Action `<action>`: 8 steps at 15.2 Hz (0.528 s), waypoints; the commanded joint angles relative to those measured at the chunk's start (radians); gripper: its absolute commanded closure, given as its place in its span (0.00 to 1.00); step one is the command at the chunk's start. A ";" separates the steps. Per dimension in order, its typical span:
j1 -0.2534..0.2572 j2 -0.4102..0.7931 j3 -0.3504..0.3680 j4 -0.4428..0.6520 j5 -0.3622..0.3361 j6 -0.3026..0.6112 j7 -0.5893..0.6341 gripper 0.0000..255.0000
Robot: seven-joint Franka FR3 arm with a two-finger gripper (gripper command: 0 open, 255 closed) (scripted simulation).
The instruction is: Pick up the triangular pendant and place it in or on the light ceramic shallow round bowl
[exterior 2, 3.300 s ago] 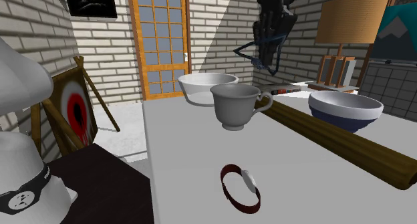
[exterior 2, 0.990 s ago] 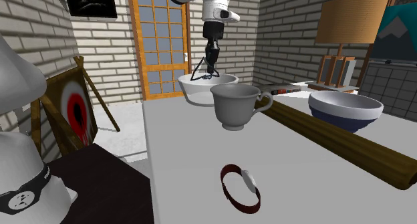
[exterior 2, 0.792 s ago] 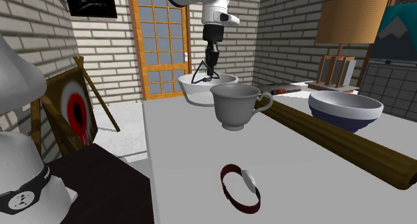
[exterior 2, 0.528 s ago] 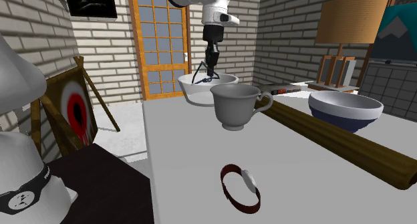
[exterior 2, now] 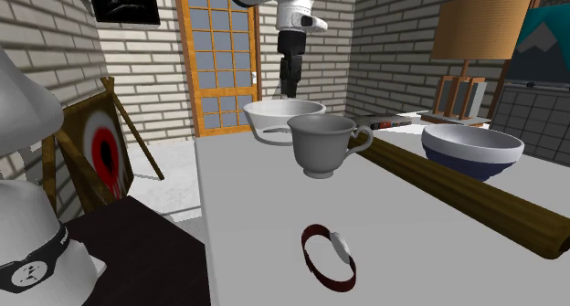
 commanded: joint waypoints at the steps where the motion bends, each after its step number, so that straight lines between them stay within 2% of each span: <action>1: 0.001 -0.003 0.001 0.046 0.003 -0.048 -0.004 0.00; 3: 0.008 0.003 0.003 0.111 0.001 -0.109 -0.004 0.00; 8: 0.008 0.003 0.003 0.111 0.001 -0.109 -0.004 0.00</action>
